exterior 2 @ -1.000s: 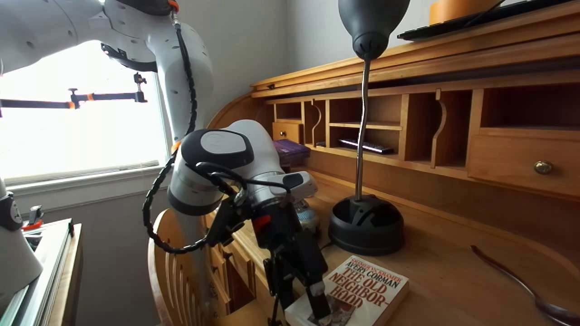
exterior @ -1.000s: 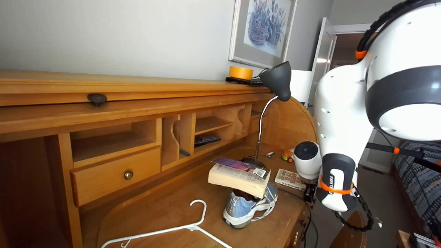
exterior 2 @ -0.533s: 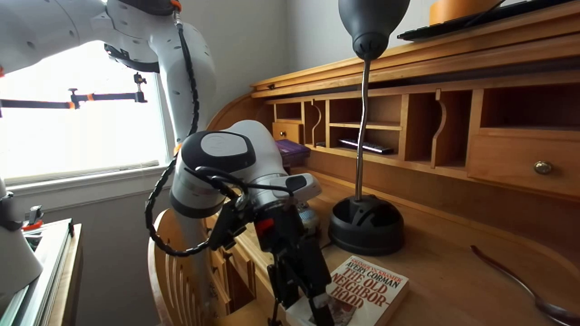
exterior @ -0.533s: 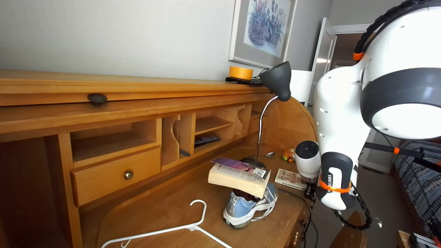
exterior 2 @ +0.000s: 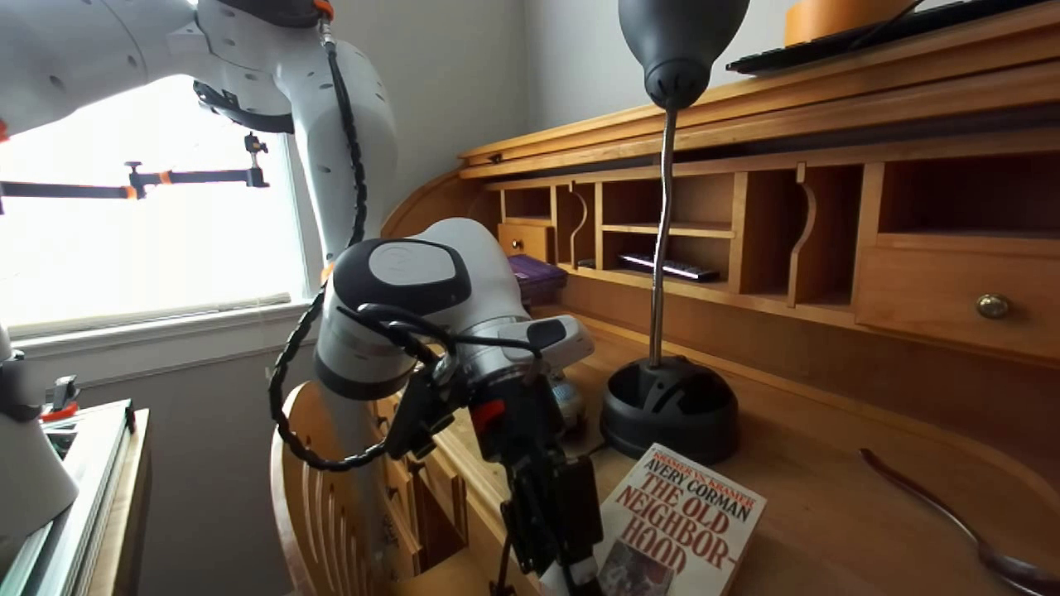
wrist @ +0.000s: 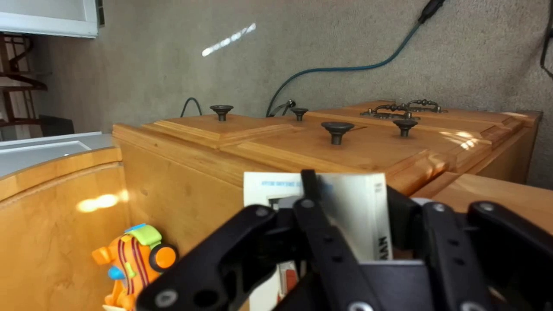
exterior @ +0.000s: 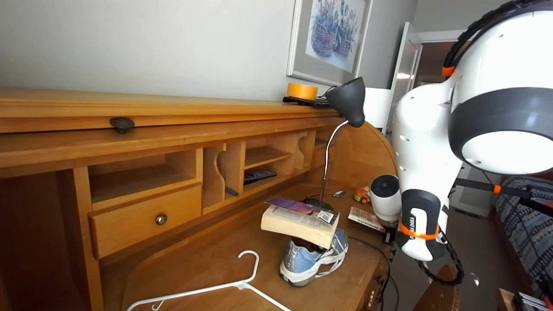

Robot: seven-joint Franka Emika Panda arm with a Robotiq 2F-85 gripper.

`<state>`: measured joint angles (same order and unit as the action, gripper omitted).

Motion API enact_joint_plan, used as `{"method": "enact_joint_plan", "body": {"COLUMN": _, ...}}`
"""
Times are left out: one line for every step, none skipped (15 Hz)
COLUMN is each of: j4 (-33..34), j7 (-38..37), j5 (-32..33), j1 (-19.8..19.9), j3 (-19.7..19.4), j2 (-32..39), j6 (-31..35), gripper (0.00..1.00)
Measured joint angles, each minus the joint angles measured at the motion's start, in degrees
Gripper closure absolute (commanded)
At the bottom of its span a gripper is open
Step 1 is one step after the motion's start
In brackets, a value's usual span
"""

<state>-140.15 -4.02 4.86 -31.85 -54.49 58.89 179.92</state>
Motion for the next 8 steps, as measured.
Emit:
{"method": "enact_joint_plan", "body": {"j4": 0.1, "j7": 0.1, "j5": 0.0, "j1": 0.1, "j3": -0.2, "j2": 0.0, "j6": 0.0, "gripper": 0.94}}
{"method": "enact_joint_plan", "body": {"j4": 0.2, "j7": 0.3, "j5": 0.0, "j1": 0.2, "j3": -0.2, "j2": 0.0, "j6": 0.0, "gripper": 0.94}}
{"method": "enact_joint_plan", "body": {"j4": 0.3, "j7": 0.6, "j5": 0.0, "j1": 0.2, "j3": -0.3, "j2": 0.0, "j6": 0.0, "gripper": 0.94}}
{"method": "enact_joint_plan", "body": {"j4": 0.3, "j7": 0.9, "j5": 0.0, "j1": 0.2, "j3": -0.3, "j2": 0.0, "j6": -0.1, "gripper": 0.94}}
{"method": "enact_joint_plan", "body": {"j4": 0.3, "j7": 1.3, "j5": 0.0, "j1": 0.2, "j3": -0.4, "j2": -0.2, "j6": -0.2, "gripper": 0.94}}
{"method": "enact_joint_plan", "body": {"j4": 0.3, "j7": 1.8, "j5": 0.0, "j1": 0.2, "j3": -0.4, "j2": -0.4, "j6": -0.4, "gripper": 0.94}}
{"method": "enact_joint_plan", "body": {"j4": 0.3, "j7": 2.4, "j5": 0.1, "j1": 0.2, "j3": -0.5, "j2": -0.7, "j6": -0.6, "gripper": 0.94}}
{"method": "enact_joint_plan", "body": {"j4": 0.2, "j7": 3.1, "j5": 0.2, "j1": 0.2, "j3": -0.6, "j2": -1.3, "j6": -0.9, "gripper": 0.94}}
